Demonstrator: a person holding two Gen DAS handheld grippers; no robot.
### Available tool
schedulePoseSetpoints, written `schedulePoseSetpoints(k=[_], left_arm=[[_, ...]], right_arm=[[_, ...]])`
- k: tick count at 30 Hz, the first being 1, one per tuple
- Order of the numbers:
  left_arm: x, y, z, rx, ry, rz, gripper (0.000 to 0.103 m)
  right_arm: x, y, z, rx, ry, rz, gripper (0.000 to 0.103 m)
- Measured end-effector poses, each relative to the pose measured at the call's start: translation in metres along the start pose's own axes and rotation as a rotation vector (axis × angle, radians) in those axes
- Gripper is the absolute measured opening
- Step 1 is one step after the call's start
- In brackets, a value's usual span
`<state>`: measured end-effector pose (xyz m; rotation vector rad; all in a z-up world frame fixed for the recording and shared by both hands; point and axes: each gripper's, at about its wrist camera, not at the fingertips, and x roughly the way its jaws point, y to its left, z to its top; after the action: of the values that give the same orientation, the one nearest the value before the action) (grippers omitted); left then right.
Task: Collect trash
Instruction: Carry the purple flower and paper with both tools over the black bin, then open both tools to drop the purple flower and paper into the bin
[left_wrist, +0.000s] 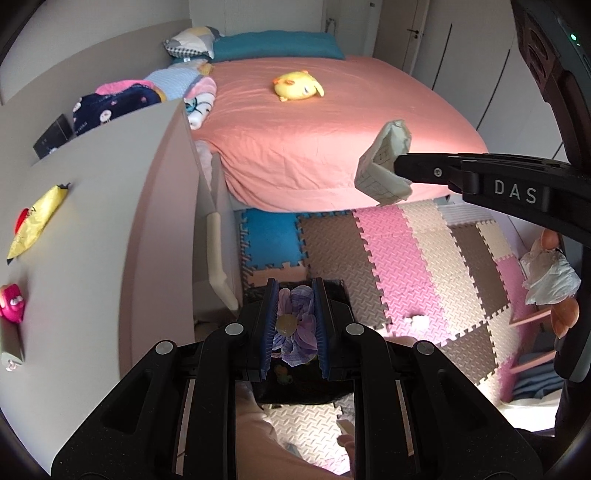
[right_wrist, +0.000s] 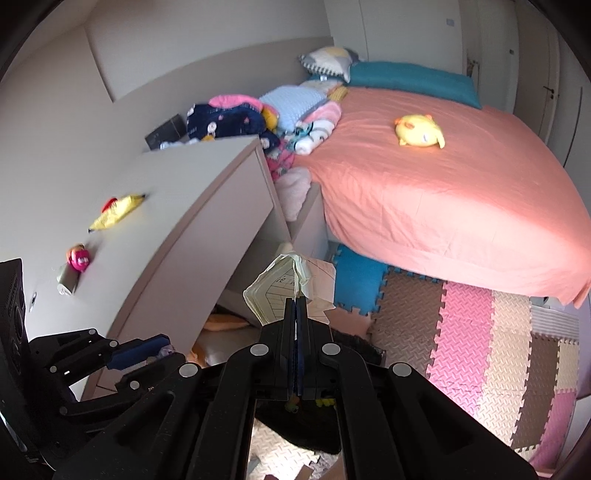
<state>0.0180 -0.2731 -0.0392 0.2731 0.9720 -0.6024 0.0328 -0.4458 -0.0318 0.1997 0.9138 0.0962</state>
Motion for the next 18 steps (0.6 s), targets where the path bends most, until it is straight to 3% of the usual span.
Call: schedulePoseSetpoints(k=[1,2,3,4,5,18], left_arm=[[0.004,0.0,0.0,0.001,0.022,-0.012,0.022],[0.008,0.001,-0.001,-0.001,0.048,-0.019,0.045],[0.01,0.003,-0.002,-0.009,0.057,-0.006,0.087],[0.008,0.005,-0.004,-0.017,0.041,0.017,0.097],[0.005,0.006,-0.005,-0.013,0.019,0.028,0.097],[0.002,0.027,-0.011,-0.062,0.023,0.055,0.097]], right_arm=[[0.004,-0.001,0.0,0.005,0.014,0.005,0.002],[0.009,-0.002,0.0,0.021,0.033,0.019,0.017],[0.013,-0.003,0.0,0.029,0.05,0.022,0.048],[0.017,-0.003,0.0,0.033,0.067,0.009,0.062],[0.019,-0.002,-0.001,0.034,0.061,-0.017,0.073],[0.027,0.002,0.0,0.039,0.059,-0.032,0.073]])
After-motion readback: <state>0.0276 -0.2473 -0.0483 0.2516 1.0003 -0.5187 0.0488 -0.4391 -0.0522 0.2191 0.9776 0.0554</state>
